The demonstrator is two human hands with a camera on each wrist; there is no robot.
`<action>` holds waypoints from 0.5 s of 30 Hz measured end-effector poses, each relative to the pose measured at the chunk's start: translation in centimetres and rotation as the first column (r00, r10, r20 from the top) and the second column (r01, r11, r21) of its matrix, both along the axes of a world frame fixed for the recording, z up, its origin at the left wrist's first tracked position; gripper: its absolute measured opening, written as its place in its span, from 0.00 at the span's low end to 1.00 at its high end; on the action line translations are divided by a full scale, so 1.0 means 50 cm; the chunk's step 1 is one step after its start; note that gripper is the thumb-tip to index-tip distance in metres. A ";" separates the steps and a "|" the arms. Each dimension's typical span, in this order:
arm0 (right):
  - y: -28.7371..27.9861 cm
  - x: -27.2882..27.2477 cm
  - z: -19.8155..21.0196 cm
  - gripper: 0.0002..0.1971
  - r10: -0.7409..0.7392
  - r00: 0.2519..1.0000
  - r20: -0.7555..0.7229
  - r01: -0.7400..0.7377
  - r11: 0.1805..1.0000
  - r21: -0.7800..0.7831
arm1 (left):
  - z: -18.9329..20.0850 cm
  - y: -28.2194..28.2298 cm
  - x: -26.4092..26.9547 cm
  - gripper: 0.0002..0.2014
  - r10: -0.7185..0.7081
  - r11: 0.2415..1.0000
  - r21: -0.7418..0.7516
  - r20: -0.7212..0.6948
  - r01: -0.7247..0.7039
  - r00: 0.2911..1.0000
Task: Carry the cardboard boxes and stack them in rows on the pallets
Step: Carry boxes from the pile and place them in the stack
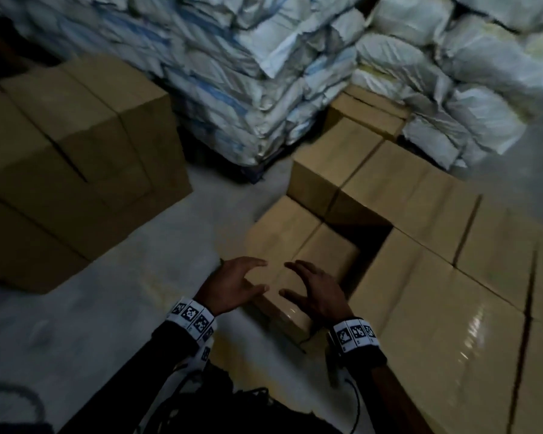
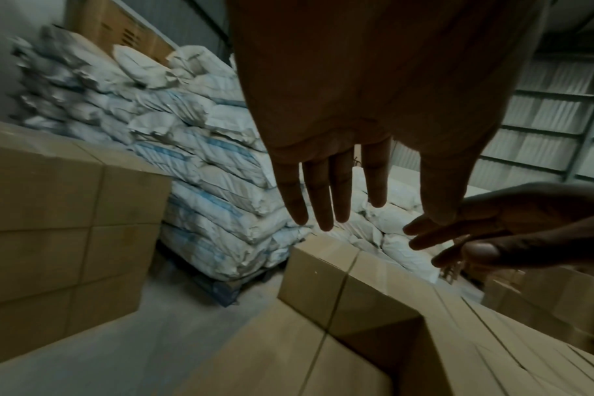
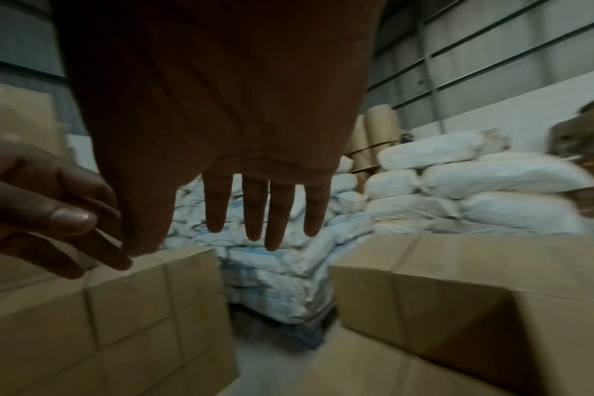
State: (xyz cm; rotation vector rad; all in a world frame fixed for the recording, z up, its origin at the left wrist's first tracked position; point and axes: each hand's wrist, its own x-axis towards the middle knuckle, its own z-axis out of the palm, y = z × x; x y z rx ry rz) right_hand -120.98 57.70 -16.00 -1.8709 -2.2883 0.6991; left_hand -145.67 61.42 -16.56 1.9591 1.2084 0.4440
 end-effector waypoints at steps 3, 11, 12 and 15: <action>0.119 -0.112 0.000 0.33 0.087 0.996 -0.018 -0.087 0.996 0.022 | 0.016 0.074 -0.101 0.33 0.070 0.997 -0.012 0.004 -0.070 0.998; 0.386 -0.399 0.003 0.33 0.241 0.964 -0.110 -0.240 0.971 0.024 | 0.018 0.247 -0.398 0.27 0.323 0.946 0.028 -0.005 -0.323 0.946; 0.410 -0.427 0.004 0.34 0.258 0.959 -0.117 -0.257 0.966 0.019 | 0.017 0.264 -0.428 0.26 0.361 0.932 0.030 -0.001 -0.361 0.933; 0.485 -0.498 -0.009 0.34 0.290 0.945 -0.149 -0.294 0.956 -0.005 | 0.000 0.316 -0.509 0.28 0.443 0.896 0.018 0.006 -0.443 0.897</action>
